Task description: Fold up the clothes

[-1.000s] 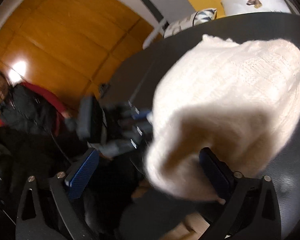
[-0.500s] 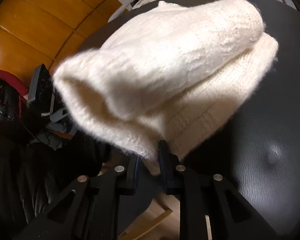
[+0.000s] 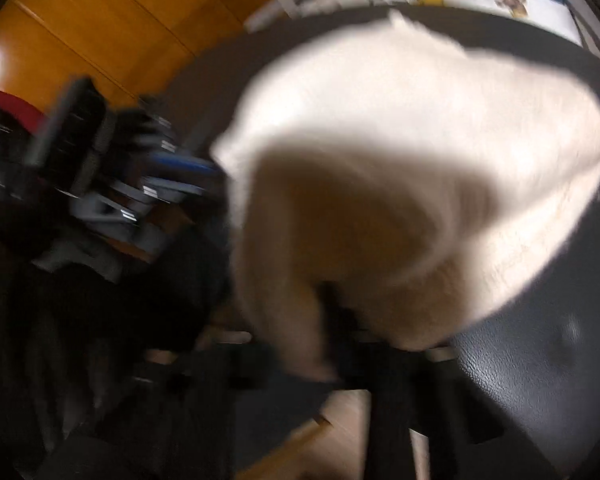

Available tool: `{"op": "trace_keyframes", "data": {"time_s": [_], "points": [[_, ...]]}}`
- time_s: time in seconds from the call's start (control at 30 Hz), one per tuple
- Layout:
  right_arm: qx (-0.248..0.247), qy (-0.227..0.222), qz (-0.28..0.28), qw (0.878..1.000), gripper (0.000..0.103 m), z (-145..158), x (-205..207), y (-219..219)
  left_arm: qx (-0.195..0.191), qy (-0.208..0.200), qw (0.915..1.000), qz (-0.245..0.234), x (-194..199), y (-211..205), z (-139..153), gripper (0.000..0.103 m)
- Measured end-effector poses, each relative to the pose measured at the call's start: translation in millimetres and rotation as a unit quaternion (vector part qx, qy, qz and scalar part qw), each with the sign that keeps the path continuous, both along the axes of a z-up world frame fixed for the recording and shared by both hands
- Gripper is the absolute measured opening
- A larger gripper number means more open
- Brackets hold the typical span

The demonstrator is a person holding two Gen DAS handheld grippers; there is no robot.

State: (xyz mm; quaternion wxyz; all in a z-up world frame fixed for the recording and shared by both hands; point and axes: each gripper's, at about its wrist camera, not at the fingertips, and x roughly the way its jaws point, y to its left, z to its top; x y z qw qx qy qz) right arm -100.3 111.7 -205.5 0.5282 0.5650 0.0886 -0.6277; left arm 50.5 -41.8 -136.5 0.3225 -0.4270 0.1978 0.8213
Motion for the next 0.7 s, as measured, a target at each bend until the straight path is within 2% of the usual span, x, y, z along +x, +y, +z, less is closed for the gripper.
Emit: {"op": "trace_keyframes", "data": {"time_s": [0.03,0.07,0.1,0.17,0.23,0.3,0.33,0.37,0.4,0.43,0.47,0.6,0.67,0.7], "points": [[0.004,-0.003,-0.004,1.000,0.009,-6.6,-2.3,0.3,-0.016,-0.017,0.9996,0.018,-5.7,-4.4,-11.0,0.016],[-0.004,-0.010,-0.017,1.000,0.009,-11.0,-5.7,6.7,-0.011,-0.034,0.9989,0.029,-9.7,-9.4,-15.2,0.016],[-0.015,-0.015,-0.028,0.999,0.009,-13.0,-6.9,12.7,0.027,-0.050,0.9980,0.027,-11.1,-15.3,-8.2,0.011],[-0.026,-0.011,-0.036,0.999,0.009,-14.2,-4.3,19.2,0.101,-0.073,0.9919,0.024,-15.1,-25.9,8.8,0.013],[-0.035,-0.008,-0.041,0.999,0.012,-11.6,-1.0,23.3,0.166,-0.060,0.9840,0.021,-27.1,-31.1,37.3,0.016],[-0.062,-0.014,-0.058,0.996,0.018,-6.3,-2.4,31.3,0.210,-0.048,0.9762,0.025,-53.0,-30.2,59.8,0.019],[-0.078,-0.015,-0.068,0.995,0.027,-3.5,-3.8,35.1,0.228,-0.045,0.9723,0.026,-68.2,-27.9,69.6,0.023],[-0.094,-0.016,-0.079,0.992,0.047,-0.7,-5.1,39.0,0.240,-0.048,0.9694,0.022,-87.1,-22.7,77.3,0.024],[-0.112,-0.021,-0.089,0.990,0.059,1.7,-6.7,43.3,0.252,-0.050,0.9663,0.019,-105.9,-17.5,84.9,0.025],[-0.133,-0.034,-0.100,0.985,0.080,2.6,-8.8,48.3,0.256,-0.053,0.9650,0.015,-125.6,-10.0,91.9,0.028],[-0.152,-0.043,-0.111,0.981,0.087,2.5,-11.0,52.6,0.249,-0.059,0.9666,0.013,-146.7,1.2,97.8,0.029],[-0.209,-0.073,-0.167,0.961,0.087,1.2,-21.5,75.3,0.196,-0.059,0.9788,-0.003,-207.6,47.5,106.5,0.031],[-0.245,-0.085,-0.209,0.943,0.087,-0.4,-32.3,92.2,0.173,-0.054,0.9835,-0.006,-226.9,68.3,104.1,0.031],[-0.260,-0.083,-0.233,0.933,0.087,-1.3,-39.5,98.5,0.174,-0.054,0.9833,-0.003,-230.9,73.1,102.2,0.031]]}}
